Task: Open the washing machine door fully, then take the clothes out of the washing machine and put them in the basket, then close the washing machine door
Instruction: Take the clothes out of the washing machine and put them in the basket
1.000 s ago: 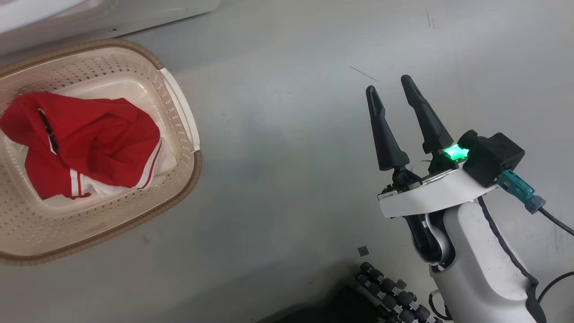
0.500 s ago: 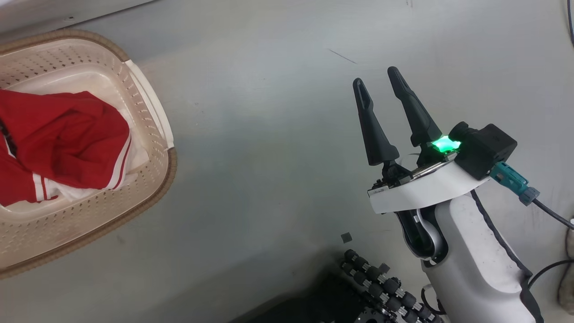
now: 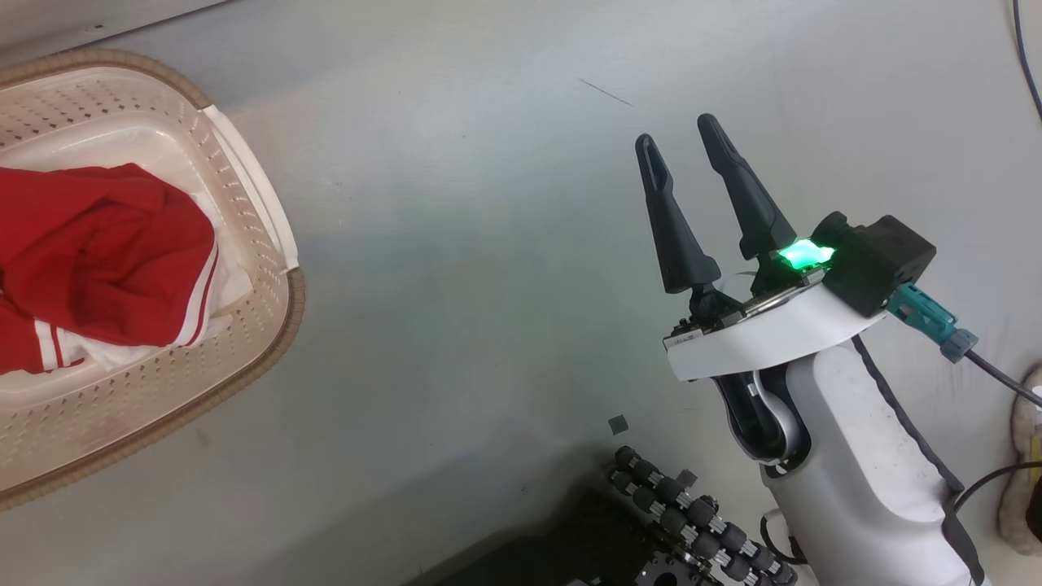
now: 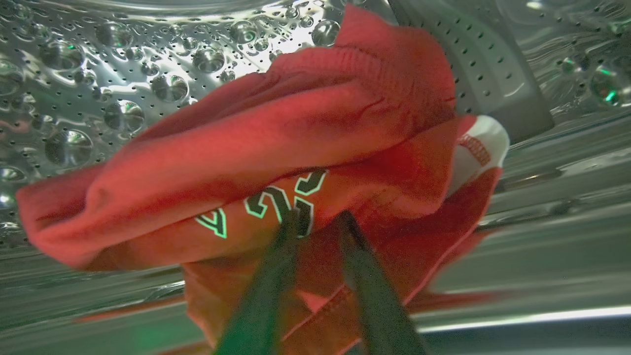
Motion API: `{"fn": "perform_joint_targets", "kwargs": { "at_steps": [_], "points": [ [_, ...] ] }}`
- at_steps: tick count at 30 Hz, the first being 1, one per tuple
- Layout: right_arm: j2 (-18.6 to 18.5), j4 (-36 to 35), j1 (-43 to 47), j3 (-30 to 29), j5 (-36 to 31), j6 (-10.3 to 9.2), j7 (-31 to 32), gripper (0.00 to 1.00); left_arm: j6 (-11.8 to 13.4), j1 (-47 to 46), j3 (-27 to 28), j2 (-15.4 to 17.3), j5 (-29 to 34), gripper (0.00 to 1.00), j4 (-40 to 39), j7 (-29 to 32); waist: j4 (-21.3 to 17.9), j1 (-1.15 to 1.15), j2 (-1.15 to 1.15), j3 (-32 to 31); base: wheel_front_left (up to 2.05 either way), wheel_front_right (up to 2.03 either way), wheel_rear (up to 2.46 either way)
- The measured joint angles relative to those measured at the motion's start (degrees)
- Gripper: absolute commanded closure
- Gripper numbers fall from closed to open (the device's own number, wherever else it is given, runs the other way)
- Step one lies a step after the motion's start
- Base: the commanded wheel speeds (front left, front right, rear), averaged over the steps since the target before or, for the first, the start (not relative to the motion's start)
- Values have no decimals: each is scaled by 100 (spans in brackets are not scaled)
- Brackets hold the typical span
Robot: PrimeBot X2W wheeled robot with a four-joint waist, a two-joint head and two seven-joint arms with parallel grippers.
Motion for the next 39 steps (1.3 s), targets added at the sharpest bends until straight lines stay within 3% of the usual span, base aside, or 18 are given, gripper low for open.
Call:
{"fn": "perform_joint_targets", "kwargs": {
  "at_steps": [6,16,29,39],
  "points": [
    [1,20,-65,2,27,-1,0,0,2,-4,-103,13,115,100,-118,2,-7,0,0,3,0,0,0],
    [4,69,-101,-204,-96,-16,0,0,101,-5,-152,-87,104,100,-408,-546,155,0,0,-39,0,0,0],
    [1,108,-168,-398,-349,-14,0,0,374,202,12,-390,-125,100,-754,-1543,534,0,0,-150,0,0,0],
    [-5,170,-168,-578,-590,-9,0,0,708,790,204,-842,-435,100,-1115,-2633,784,0,0,-335,0,0,0]
  ]
}}
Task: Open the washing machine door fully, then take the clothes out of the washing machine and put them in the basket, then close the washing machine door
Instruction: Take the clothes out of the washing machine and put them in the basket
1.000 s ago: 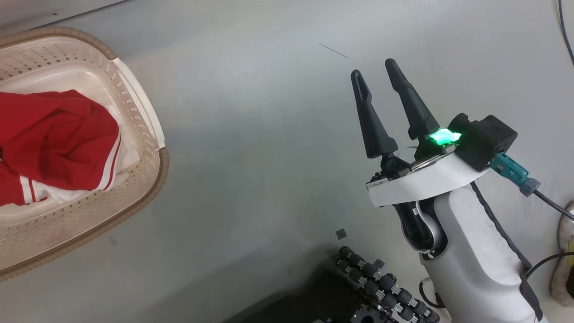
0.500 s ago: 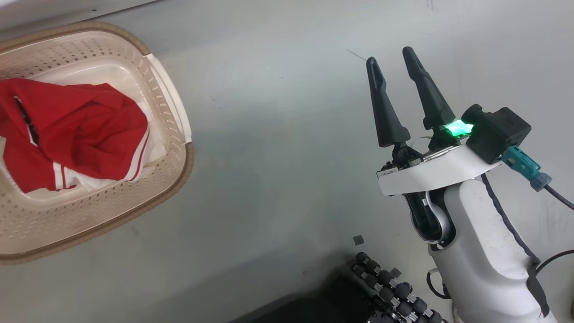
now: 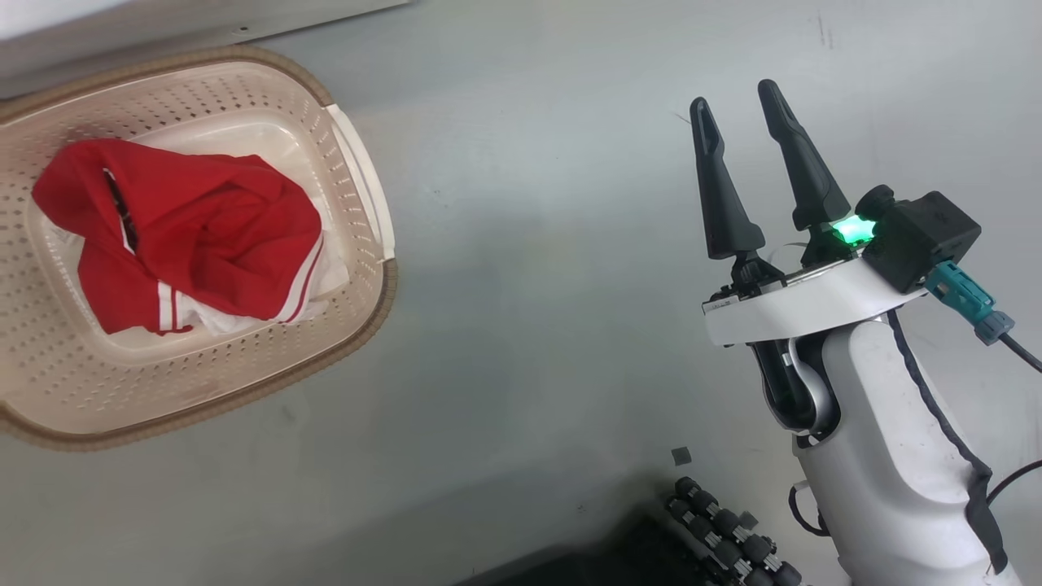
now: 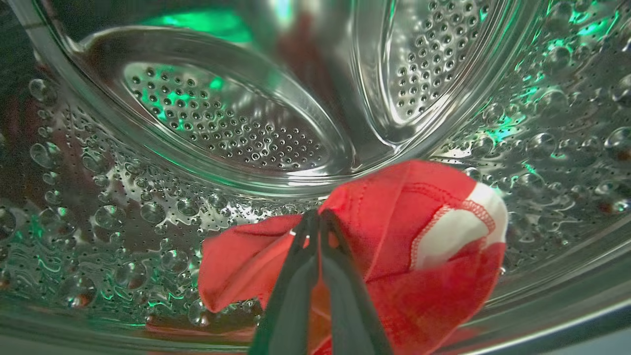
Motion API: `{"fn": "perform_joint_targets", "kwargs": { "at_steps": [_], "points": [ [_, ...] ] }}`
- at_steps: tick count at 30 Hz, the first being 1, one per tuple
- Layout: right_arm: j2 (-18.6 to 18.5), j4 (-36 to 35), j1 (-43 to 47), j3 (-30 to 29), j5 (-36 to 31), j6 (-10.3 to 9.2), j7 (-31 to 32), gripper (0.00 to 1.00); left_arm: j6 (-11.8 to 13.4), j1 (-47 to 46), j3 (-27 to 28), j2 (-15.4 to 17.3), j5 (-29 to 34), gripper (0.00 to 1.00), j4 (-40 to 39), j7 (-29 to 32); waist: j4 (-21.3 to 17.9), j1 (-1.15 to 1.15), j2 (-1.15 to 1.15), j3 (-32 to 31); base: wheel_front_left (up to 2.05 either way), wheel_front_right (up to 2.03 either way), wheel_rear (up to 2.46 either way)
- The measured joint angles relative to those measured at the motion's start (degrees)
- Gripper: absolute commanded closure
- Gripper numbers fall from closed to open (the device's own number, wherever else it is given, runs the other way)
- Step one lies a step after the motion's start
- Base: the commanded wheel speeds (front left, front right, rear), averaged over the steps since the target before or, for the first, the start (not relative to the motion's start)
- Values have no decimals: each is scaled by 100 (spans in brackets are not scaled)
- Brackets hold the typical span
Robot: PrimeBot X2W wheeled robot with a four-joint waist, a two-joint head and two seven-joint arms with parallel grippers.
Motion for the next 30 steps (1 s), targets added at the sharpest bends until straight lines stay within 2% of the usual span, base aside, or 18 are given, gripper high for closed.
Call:
{"fn": "perform_joint_targets", "kwargs": {
  "at_steps": [13,30],
  "points": [
    [-8,93,49,-236,-282,2,0,0,234,1100,294,-605,-344,100,-533,-1452,312,0,0,-386,0,0,0],
    [-36,265,550,-497,-612,11,0,0,302,3255,497,-1472,-491,100,-1188,-3067,754,0,0,-1230,0,0,0]
  ]
}}
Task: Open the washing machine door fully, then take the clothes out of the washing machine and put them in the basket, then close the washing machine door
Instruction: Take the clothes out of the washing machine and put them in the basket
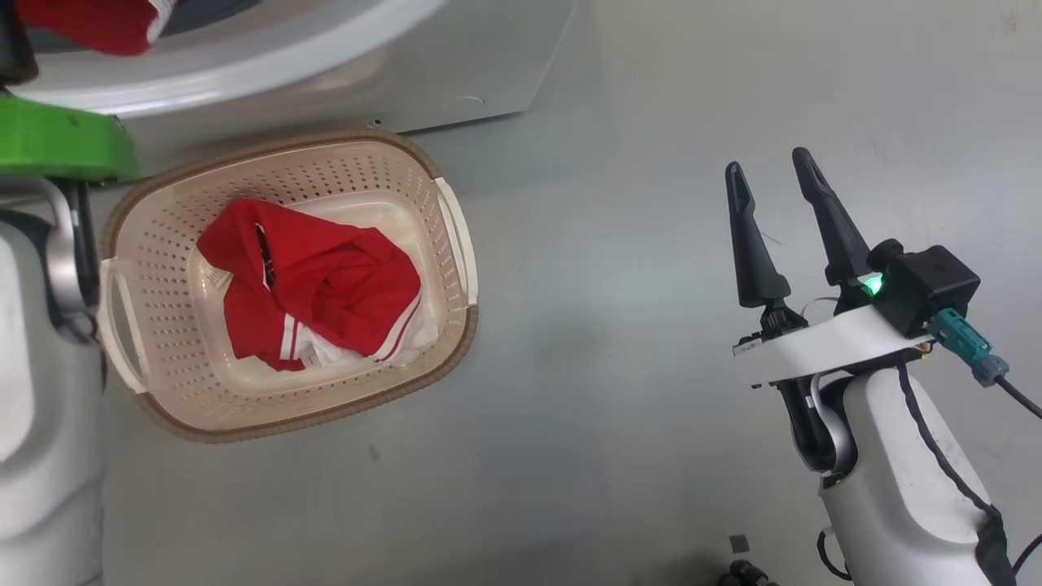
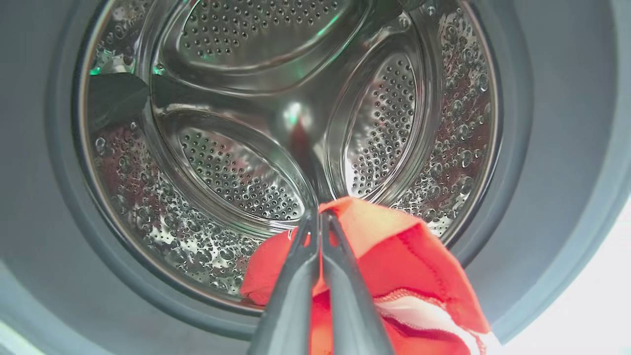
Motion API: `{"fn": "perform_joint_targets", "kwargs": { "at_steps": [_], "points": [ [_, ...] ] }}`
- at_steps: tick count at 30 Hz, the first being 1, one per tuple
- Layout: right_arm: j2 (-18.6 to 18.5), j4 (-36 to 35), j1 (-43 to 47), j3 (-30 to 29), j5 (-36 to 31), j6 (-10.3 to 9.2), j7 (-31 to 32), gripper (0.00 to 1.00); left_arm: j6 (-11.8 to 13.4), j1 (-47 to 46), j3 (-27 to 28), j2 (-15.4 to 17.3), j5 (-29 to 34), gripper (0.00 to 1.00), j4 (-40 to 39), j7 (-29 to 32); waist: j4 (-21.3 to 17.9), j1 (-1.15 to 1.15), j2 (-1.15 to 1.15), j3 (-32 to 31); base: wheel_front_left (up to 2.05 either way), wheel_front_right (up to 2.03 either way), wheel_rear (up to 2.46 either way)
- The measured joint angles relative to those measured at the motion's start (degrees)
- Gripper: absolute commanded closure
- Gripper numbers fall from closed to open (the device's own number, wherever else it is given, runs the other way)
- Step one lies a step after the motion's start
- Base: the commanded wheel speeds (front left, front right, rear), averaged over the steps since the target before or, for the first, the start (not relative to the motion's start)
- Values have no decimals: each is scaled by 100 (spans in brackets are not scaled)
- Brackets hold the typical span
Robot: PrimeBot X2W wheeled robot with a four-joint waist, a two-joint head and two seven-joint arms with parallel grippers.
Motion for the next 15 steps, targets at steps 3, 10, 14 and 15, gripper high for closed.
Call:
{"fn": "perform_joint_targets", "kwargs": {
  "at_steps": [3,10,14,15],
  "points": [
    [-19,12,121,-33,-57,0,0,0,7,366,21,-164,0,100,-110,-222,73,0,0,-183,0,0,0],
    [-57,80,369,-47,-148,9,0,0,44,1070,19,-555,-43,100,-361,-666,248,0,0,-630,0,0,0],
    [-63,122,519,-47,-183,44,0,0,44,1374,-18,-705,-67,100,-513,-824,343,0,0,-906,0,0,0],
    [-63,140,554,-47,-187,44,0,0,44,1438,-22,-731,-86,100,-538,-824,365,0,0,-976,0,0,0]
  ]
}}
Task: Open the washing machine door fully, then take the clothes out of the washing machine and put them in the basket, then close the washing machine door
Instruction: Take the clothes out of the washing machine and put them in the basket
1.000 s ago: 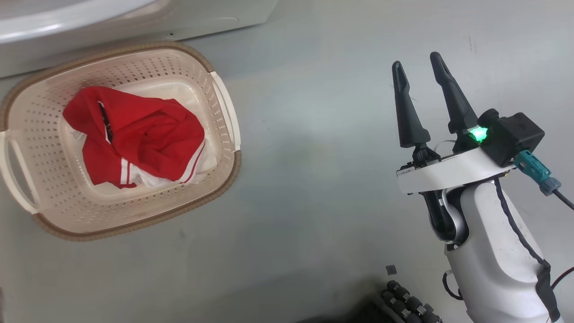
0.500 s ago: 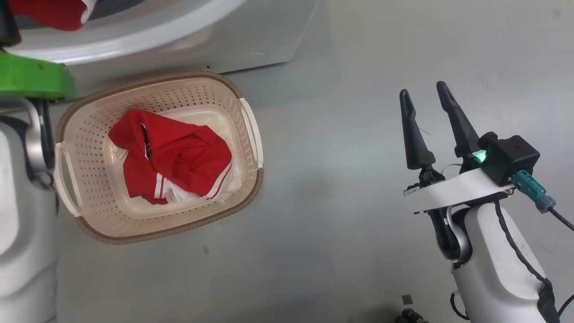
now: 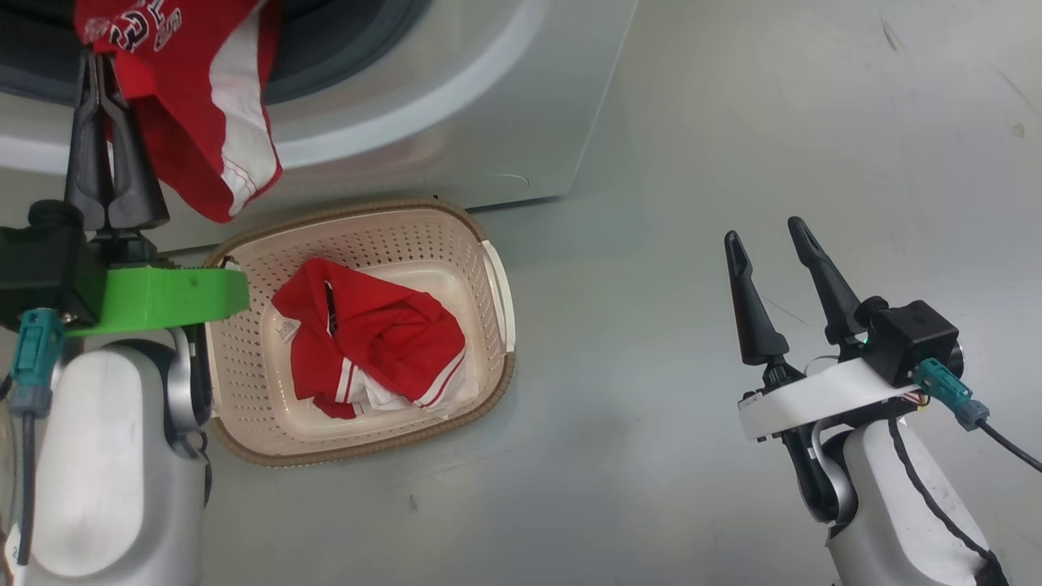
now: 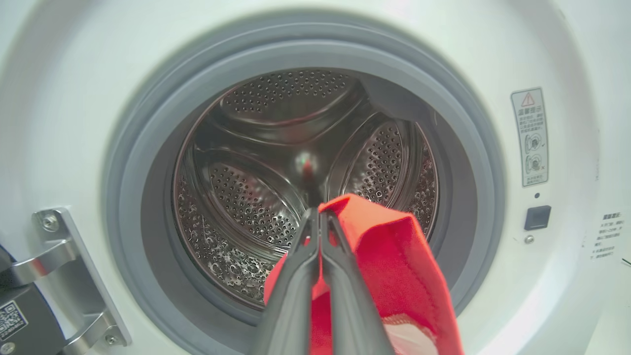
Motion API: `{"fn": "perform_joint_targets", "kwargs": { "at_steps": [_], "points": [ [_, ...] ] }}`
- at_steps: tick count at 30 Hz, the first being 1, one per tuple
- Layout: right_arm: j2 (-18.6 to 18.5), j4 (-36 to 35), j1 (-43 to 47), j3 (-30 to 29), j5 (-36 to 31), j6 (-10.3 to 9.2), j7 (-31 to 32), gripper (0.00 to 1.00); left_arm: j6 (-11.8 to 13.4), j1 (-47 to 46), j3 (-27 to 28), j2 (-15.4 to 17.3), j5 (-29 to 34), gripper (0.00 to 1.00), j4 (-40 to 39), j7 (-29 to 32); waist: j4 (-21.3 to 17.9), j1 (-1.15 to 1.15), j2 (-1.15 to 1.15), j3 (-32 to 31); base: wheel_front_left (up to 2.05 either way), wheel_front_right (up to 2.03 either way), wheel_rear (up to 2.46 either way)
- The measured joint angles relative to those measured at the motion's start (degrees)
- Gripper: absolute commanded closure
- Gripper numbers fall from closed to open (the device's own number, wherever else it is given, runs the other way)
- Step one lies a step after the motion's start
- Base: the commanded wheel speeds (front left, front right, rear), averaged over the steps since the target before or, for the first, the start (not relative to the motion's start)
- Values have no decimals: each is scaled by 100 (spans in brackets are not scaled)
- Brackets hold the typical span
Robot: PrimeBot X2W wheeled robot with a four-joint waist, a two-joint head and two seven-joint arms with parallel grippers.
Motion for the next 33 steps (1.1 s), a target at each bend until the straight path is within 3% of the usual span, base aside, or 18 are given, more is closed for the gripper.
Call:
{"fn": "perform_joint_targets", "kwargs": {
  "at_steps": [19,33],
  "points": [
    [7,88,677,43,-52,-8,0,0,1,1155,-207,-66,-65,100,-592,-51,288,0,0,-1191,0,0,0],
    [15,-41,776,141,-52,-46,0,0,1,1726,-655,-105,-270,100,-436,322,310,0,0,-1208,0,0,0]
  ]
}}
